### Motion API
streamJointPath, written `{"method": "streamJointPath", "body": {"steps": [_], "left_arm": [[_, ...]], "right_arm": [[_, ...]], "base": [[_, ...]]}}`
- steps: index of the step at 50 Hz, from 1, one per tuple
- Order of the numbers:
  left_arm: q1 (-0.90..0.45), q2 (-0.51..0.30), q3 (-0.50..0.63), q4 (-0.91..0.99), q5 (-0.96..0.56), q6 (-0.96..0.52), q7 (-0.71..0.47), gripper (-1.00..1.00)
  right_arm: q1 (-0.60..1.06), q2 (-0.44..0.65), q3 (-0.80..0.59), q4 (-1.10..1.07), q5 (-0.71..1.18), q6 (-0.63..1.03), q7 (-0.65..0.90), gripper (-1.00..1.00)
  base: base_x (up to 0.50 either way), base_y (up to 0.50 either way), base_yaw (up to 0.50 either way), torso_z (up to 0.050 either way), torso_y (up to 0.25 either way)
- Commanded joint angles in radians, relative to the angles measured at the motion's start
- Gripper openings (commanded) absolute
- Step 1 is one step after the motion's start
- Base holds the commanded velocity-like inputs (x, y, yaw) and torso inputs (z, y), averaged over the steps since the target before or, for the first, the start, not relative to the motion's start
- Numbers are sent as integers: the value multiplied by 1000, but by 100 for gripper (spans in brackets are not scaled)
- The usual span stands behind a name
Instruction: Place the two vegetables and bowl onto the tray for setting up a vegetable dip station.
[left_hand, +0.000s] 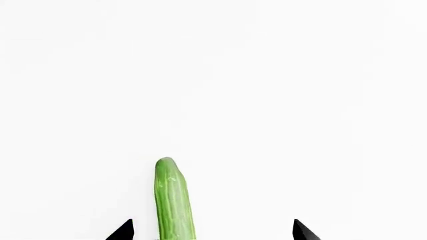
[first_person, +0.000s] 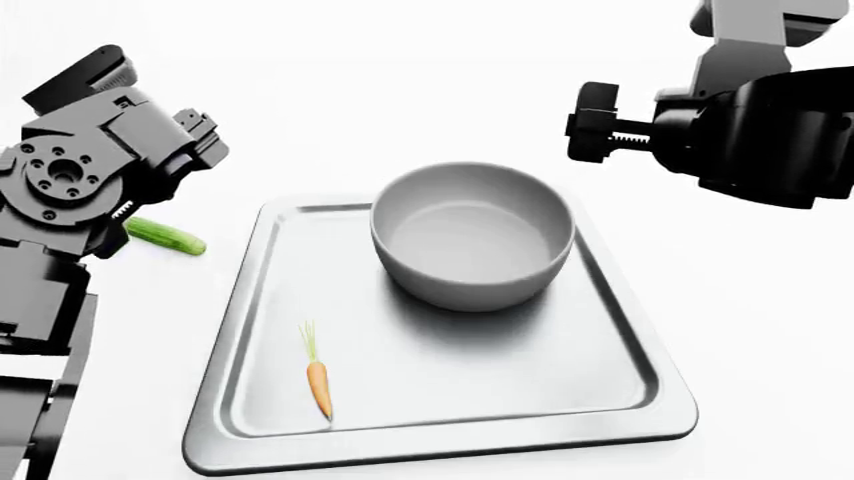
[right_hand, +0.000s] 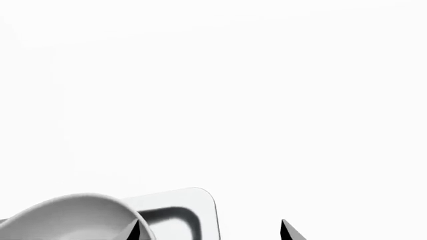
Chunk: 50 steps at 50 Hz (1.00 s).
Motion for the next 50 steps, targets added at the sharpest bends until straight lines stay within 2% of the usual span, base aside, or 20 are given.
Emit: {"method": "streamJointPath", "body": {"steps": [1,17,26,50], "left_arm": [[-4,5,17,-64,25,9,25,100],[-35,59,43,-247,57,31,141,100],[-95,109,66,-421,91,48,240,100],[-50,100,12,-425,136,55,211,100]], "right_arm": [[-5,4,12,-2,-4,2,2,100],[-15,-1,25,4,-13,9,4,100],[-21,-3,33,3,-17,11,6,100],[-31,-1,53,9,-23,24,8,100]], "base": [[0,0,0,0,0],[0,0,0,0,0],[0,0,0,0,0],[0,0,0,0,0]]}}
